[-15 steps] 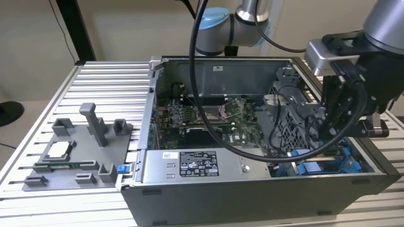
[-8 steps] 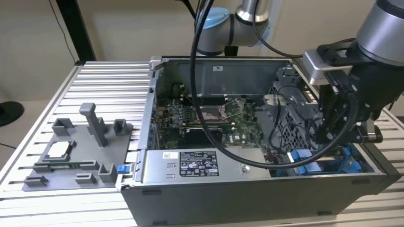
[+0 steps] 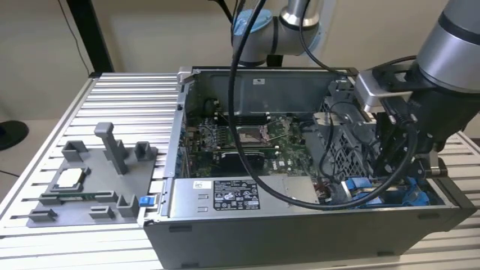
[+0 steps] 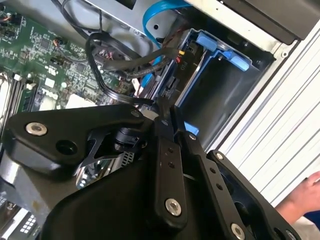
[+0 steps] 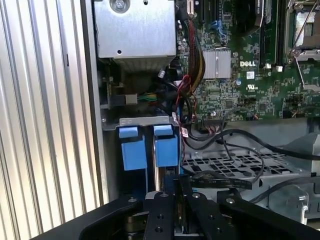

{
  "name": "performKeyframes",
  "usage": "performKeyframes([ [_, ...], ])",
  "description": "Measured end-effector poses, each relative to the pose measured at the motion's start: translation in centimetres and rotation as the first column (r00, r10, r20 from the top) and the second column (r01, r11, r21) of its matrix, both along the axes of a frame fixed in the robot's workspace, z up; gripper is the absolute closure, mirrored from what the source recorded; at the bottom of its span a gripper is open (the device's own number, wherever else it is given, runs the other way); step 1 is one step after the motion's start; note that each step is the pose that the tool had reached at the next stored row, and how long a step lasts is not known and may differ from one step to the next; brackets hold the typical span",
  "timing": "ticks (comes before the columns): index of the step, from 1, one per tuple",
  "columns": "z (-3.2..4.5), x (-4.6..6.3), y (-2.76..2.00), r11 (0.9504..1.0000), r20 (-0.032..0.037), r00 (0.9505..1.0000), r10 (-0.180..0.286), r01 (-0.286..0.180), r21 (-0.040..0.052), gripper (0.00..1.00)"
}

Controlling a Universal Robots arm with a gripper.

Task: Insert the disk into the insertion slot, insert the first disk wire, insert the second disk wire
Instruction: 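Insert the second disk wire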

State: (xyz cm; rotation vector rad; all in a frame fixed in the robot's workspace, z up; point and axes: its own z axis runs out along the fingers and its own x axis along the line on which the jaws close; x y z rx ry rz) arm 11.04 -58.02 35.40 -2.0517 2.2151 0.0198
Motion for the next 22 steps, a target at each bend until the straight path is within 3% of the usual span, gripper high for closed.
performKeyframes([
  [11,-0.58,1.0,0.0,1.0,0.0024,1.0,0.008,-0.008,0.0008,1.0],
  [22,-1.04,1.3,0.0,0.9997,0.0208,0.9995,0.025,-0.025,0.0005,1.0],
])
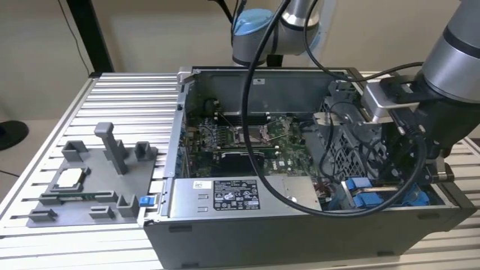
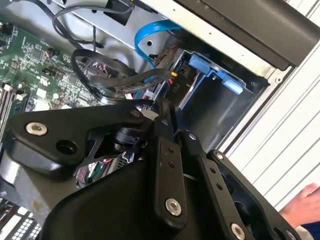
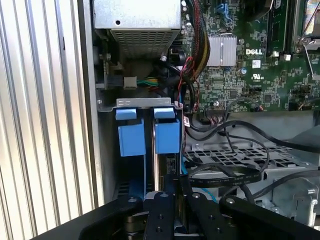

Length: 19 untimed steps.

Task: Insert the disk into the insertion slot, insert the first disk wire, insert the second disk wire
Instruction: 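Insert the second disk wire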

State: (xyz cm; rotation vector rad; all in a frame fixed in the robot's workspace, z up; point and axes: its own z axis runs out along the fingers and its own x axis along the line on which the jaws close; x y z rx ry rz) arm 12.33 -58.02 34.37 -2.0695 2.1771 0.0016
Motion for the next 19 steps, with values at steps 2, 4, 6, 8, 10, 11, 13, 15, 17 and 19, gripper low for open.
performKeyframes([
  [2,-0.05,0.02,0.0,1.0,0.0019,1.0,0.002,-0.002,-0.0001,1.0],
  [4,-0.12,0.02,0.0,1.0,0.0029,1.0,0.002,-0.002,0.0002,1.0],
  [6,-0.17,0.02,0.0,1.0,0.0031,1.0,0.002,-0.002,-0.0001,1.0],
  [8,-0.2,0.02,0.01,1.0,0.0031,1.0,0.002,-0.002,-0.0004,1.0],
  [10,-0.23,0.02,0.01,1.0,0.0031,1.0,0.002,-0.002,-0.0002,1.0],
  [11,-0.25,0.02,0.01,1.0,0.0031,1.0,0.002,-0.002,0.0,1.0],
  [13,-0.26,0.02,0.02,1.0,0.0031,1.0,0.002,-0.002,0.0001,1.0],
  [15,-0.27,0.02,0.03,1.0,0.0031,1.0,0.002,-0.002,0.0002,1.0],
  [17,-0.28,0.02,0.03,1.0,0.0031,1.0,0.002,-0.002,0.0008,1.0],
  [19,-0.33,0.02,0.04,1.0,0.0031,1.0,0.002,-0.002,0.0032,1.0],
])
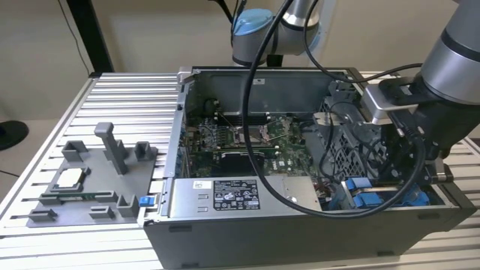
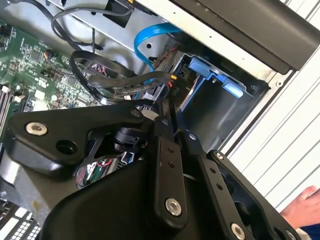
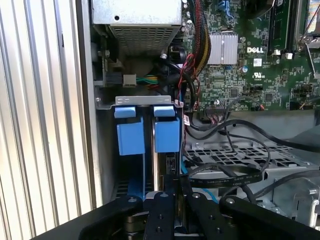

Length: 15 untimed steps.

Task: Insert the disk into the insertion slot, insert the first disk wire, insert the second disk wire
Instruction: 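Insert the second disk wire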

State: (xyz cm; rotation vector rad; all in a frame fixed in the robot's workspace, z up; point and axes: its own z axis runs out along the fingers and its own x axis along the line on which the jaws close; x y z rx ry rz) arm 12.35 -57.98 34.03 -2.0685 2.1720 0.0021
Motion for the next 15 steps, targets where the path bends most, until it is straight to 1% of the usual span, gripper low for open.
performKeyframes([
  [5,-0.01,0.0,0.0,1.0,0.0,1.0,0.0,0.0,-0.0005,1.0],
  [10,-0.67,0.0,-0.01,1.0,-0.0001,1.0,0.0,0.0,-0.0023,1.0],
  [13,-1.02,0.0,0.01,1.0,-0.0005,1.0,0.0,0.0,-0.0006,1.0],
  [14,-1.1,0.0,0.01,1.0,0.0,1.0,0.0,0.0,0.001,0.0],
  [15,-1.05,0.0,0.0,1.0,0.0,1.0,0.0,0.0,0.0003,0.0],
])
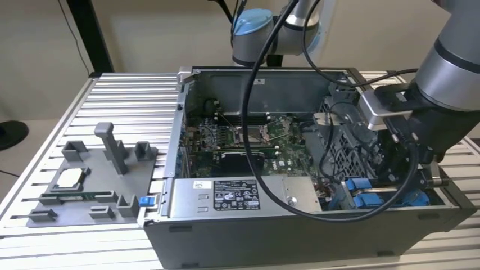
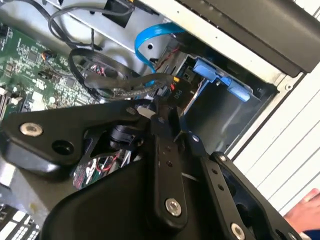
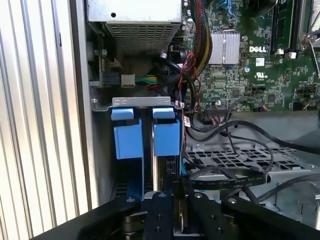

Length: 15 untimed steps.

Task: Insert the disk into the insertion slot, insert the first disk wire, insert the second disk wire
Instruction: 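Insert the second disk wire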

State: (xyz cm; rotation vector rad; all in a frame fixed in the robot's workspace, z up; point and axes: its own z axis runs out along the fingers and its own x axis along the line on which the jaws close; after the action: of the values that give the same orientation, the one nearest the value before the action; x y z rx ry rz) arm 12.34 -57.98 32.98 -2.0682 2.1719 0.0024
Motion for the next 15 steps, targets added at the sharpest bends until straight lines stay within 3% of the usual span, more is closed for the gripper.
performKeyframes([
  [2,0.54,0.0,-0.02,1.0,0.0,1.0,0.0,0.0,0.0024,0.0],
  [15,6.6,0.0,-0.01,1.0,-0.0001,1.0,0.0,0.0,-0.0005,0.0],
])
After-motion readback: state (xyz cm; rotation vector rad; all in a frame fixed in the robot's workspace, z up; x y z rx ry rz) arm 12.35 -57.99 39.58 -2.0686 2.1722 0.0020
